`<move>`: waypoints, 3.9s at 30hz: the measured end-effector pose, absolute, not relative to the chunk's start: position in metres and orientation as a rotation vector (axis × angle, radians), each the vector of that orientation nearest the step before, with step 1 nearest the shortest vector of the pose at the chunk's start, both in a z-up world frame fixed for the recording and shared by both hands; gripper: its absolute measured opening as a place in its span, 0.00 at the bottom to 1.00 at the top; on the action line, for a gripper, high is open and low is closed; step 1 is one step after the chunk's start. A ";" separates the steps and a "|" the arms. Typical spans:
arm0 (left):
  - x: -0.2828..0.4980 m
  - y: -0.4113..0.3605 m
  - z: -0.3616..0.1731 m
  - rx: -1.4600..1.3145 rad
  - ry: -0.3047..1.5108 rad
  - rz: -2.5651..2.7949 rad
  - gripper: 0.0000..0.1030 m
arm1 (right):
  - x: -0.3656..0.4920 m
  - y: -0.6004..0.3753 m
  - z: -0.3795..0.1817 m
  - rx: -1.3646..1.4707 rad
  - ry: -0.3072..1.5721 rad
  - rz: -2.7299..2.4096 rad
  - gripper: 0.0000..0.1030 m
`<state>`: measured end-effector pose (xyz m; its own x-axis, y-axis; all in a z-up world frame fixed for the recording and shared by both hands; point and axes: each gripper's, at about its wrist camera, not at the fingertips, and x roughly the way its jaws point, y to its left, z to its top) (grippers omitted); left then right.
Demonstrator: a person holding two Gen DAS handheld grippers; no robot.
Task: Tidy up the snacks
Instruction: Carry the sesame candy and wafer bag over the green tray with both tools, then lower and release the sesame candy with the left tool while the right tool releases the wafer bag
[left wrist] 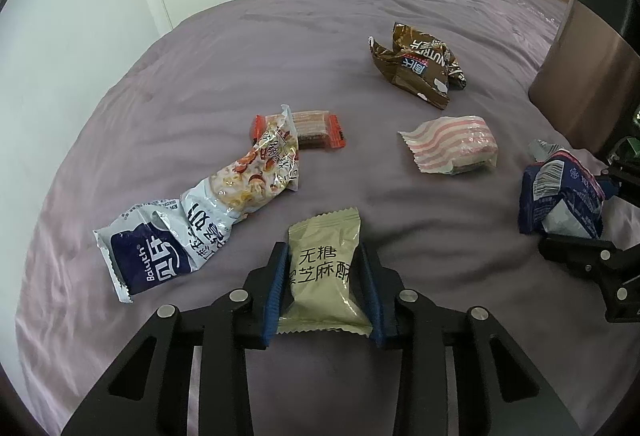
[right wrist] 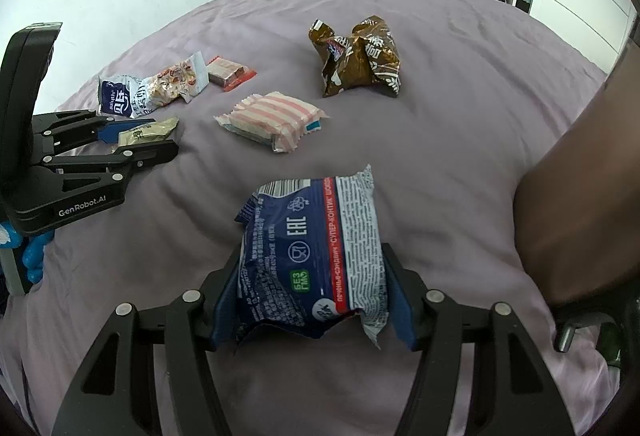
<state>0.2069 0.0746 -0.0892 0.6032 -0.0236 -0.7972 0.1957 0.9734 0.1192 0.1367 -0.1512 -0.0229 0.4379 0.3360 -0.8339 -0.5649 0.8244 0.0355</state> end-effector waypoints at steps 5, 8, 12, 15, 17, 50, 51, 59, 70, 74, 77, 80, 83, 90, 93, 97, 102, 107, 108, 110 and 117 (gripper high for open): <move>0.206 0.071 -0.090 0.224 0.911 -0.122 0.28 | 0.135 -0.152 -0.021 -0.265 0.963 0.568 0.34; 0.205 0.069 -0.090 0.233 0.908 -0.116 0.28 | 0.134 -0.153 -0.019 -0.261 0.960 0.565 0.34; 0.204 0.067 -0.089 0.244 0.905 -0.110 0.25 | 0.133 -0.154 -0.018 -0.260 0.959 0.563 0.34; 0.203 0.065 -0.088 0.247 0.904 -0.104 0.24 | 0.132 -0.154 -0.016 -0.256 0.956 0.561 0.34; 0.202 0.064 -0.086 0.249 0.903 -0.099 0.24 | 0.130 -0.155 -0.014 -0.255 0.952 0.561 0.34; 0.142 0.019 -0.012 0.311 0.810 -0.067 0.21 | 0.070 -0.186 0.044 -0.227 0.890 0.597 0.34; 0.140 0.017 -0.009 0.313 0.806 -0.066 0.21 | 0.068 -0.187 0.046 -0.227 0.888 0.597 0.34; 0.118 0.002 0.013 0.335 0.773 -0.053 0.21 | 0.050 -0.200 0.061 -0.222 0.866 0.595 0.34; 0.088 -0.030 0.041 0.385 0.733 -0.062 0.21 | 0.020 -0.234 0.083 -0.191 0.824 0.578 0.34; 0.077 -0.046 0.051 0.405 0.718 -0.071 0.21 | 0.010 -0.253 0.090 -0.177 0.810 0.558 0.34; 0.069 -0.059 0.060 0.420 0.706 -0.080 0.21 | 0.002 -0.270 0.095 -0.162 0.799 0.538 0.34; 0.060 -0.075 0.068 0.436 0.693 -0.097 0.21 | -0.006 -0.288 0.101 -0.142 0.786 0.515 0.34; 0.053 -0.090 0.075 0.445 0.684 -0.116 0.21 | -0.013 -0.309 0.107 -0.123 0.768 0.488 0.34; 0.033 -0.139 0.090 0.454 0.665 -0.187 0.21 | -0.026 -0.371 0.116 -0.061 0.725 0.398 0.34; 0.024 -0.166 0.097 0.441 0.653 -0.247 0.21 | -0.029 -0.403 0.116 -0.033 0.715 0.343 0.34; 0.018 -0.206 0.100 0.433 0.654 -0.342 0.21 | -0.029 -0.451 0.112 0.006 0.714 0.250 0.34; 0.021 -0.259 0.096 0.428 0.662 -0.466 0.22 | -0.025 -0.504 0.108 0.031 0.708 0.154 0.34; 0.041 -0.304 0.090 0.407 0.679 -0.526 0.21 | -0.006 -0.543 0.106 0.022 0.692 0.095 0.34; 0.047 -0.313 0.088 0.404 0.679 -0.533 0.21 | 0.001 -0.549 0.107 0.019 0.685 0.088 0.34; 0.058 -0.327 0.086 0.399 0.678 -0.535 0.21 | 0.014 -0.557 0.107 0.019 0.672 0.080 0.34; 0.108 -0.371 0.073 0.366 0.672 -0.500 0.21 | 0.072 -0.575 0.101 0.020 0.643 0.062 0.34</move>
